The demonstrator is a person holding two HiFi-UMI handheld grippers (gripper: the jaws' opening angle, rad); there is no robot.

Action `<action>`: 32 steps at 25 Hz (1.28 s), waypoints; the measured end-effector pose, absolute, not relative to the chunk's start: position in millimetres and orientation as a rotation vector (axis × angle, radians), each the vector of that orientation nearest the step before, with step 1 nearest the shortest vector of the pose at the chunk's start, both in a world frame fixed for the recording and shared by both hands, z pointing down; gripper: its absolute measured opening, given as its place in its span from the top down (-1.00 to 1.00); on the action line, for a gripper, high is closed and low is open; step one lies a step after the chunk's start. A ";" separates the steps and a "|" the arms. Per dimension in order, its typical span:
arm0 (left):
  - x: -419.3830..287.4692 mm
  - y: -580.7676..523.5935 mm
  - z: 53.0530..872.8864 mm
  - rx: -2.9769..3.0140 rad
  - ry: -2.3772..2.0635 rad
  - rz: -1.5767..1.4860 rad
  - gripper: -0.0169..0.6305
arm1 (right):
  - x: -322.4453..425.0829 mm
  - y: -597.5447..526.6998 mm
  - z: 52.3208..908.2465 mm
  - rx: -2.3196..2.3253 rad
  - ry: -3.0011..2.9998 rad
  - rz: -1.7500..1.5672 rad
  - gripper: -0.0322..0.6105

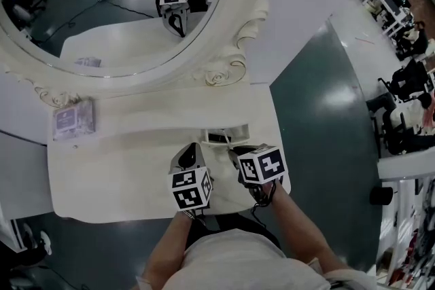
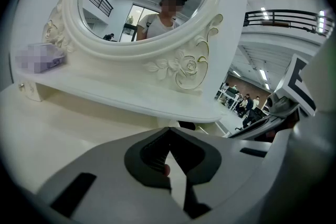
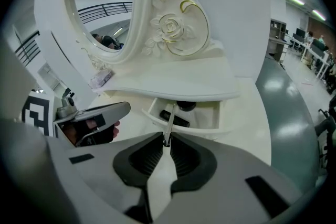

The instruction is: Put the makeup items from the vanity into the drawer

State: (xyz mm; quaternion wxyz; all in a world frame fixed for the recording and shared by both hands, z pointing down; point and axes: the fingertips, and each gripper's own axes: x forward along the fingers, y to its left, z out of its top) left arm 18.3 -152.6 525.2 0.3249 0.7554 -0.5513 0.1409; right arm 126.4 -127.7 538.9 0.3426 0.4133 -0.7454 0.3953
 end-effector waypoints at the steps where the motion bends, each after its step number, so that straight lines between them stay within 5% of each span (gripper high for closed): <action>1: 18.6 -152.8 525.1 1.980 -1.446 0.368 0.93 | 127.9 -129.5 537.5 1.079 -1.938 1.025 0.73; 16: 11.1 -143.0 525.7 1.970 -1.463 0.388 0.93 | 156.6 -152.2 517.4 1.422 -1.991 1.019 0.45; 32: -2.5 -122.6 510.2 2.001 -1.484 0.378 0.93 | 140.3 -131.5 505.8 1.472 -2.046 0.987 0.59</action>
